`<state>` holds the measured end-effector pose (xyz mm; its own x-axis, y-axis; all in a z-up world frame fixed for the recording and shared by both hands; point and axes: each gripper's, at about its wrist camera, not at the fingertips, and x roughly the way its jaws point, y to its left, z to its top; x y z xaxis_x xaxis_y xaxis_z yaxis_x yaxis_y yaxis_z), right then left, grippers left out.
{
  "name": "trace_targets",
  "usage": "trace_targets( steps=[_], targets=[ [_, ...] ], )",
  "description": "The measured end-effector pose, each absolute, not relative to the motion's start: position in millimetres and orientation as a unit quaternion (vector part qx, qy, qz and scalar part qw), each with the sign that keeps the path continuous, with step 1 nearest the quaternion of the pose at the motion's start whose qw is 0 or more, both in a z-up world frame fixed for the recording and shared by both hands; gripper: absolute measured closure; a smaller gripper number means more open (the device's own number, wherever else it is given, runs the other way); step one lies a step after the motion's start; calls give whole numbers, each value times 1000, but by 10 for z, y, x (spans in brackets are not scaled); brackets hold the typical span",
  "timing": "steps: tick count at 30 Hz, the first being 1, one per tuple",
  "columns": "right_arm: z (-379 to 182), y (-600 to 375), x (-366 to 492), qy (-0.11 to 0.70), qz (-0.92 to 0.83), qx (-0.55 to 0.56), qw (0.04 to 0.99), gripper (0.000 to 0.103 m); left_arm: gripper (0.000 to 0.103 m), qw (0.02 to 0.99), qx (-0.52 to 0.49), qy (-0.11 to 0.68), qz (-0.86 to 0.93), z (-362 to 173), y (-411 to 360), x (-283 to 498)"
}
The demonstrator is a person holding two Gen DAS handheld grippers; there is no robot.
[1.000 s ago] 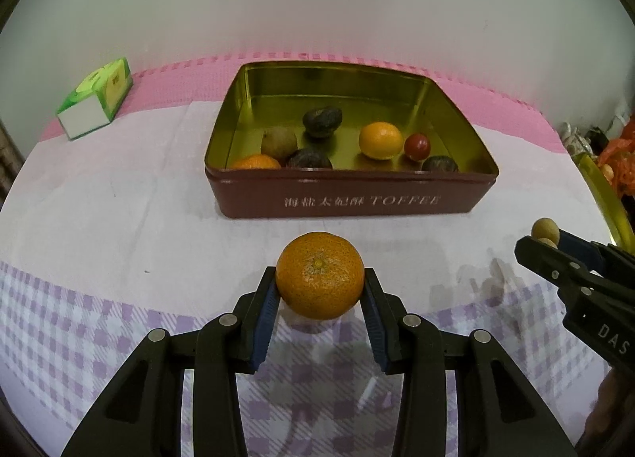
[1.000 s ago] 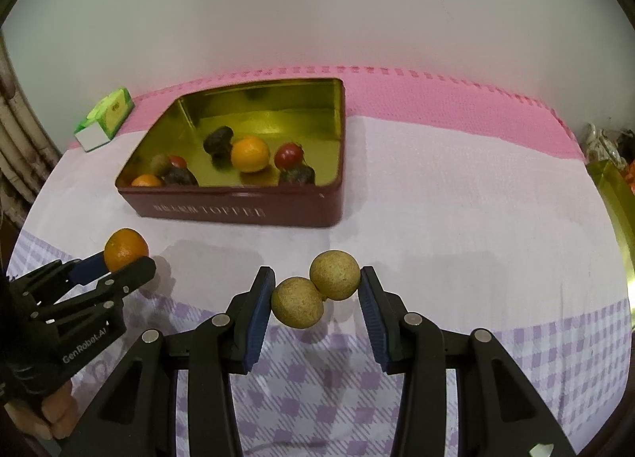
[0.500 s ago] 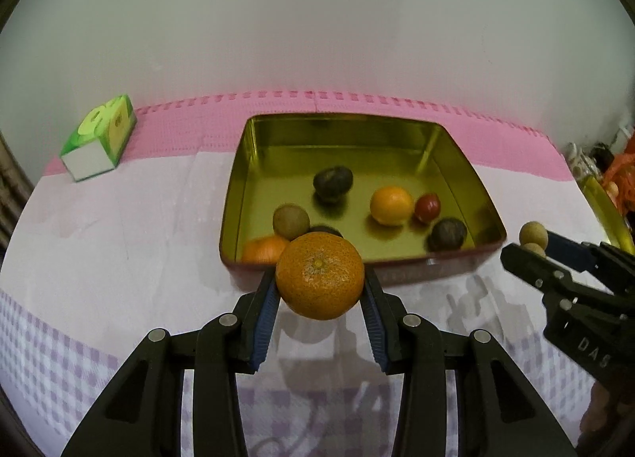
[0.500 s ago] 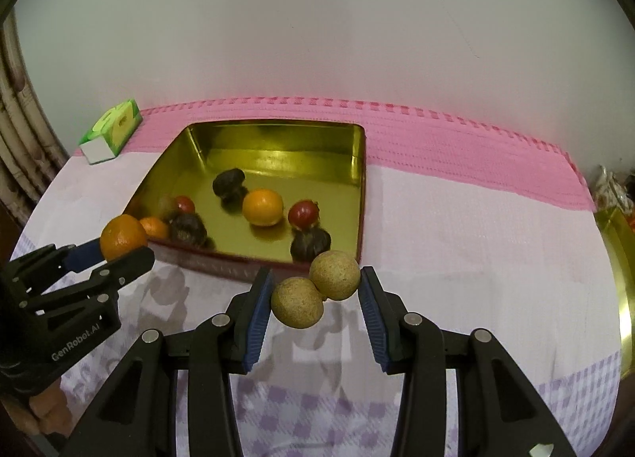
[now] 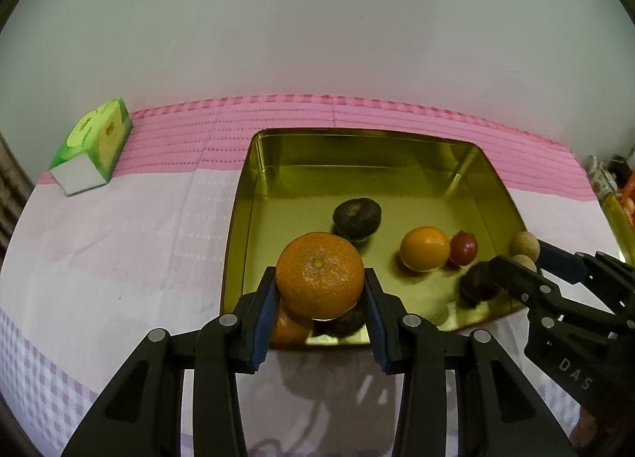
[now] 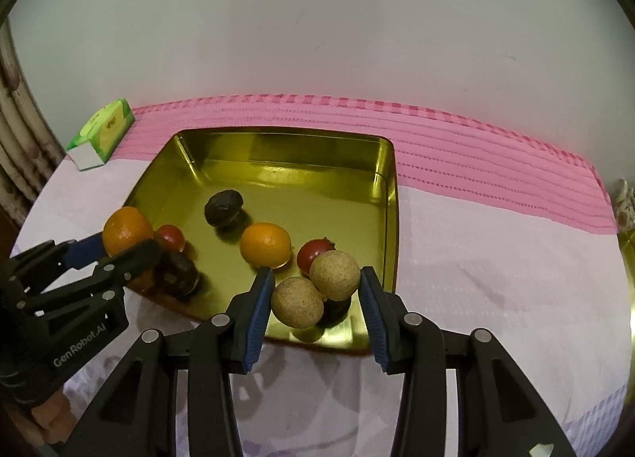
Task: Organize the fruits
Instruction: 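Carry the orange in the left tool while the right tool carries the greenish fruits over the tin, then open the left tool to drop the orange while the right tool releases the greenish fruits into the tin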
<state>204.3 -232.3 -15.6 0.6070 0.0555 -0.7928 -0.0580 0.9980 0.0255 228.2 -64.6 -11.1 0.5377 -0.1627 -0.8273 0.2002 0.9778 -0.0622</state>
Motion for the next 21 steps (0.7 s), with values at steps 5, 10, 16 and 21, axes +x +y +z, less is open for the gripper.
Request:
trace_targets(
  steps=[5, 10, 16, 21],
  targets=[
    [-270, -2319, 2177, 451, 27, -8, 892, 63, 61, 883, 34, 456, -107, -112, -700, 2365],
    [-357, -2329, 2277, 458, 23, -13, 889, 63, 61, 880, 32, 462, -107, -149, -741, 2454],
    [-390, -2346, 2335, 456, 20, -21, 889, 63, 61, 874, 32, 474, -102, -261, -728, 2531],
    [-388, -2317, 2410, 455, 23, -25, 890, 63, 61, 873, 30, 477, -98, -325, -711, 2563]
  ],
)
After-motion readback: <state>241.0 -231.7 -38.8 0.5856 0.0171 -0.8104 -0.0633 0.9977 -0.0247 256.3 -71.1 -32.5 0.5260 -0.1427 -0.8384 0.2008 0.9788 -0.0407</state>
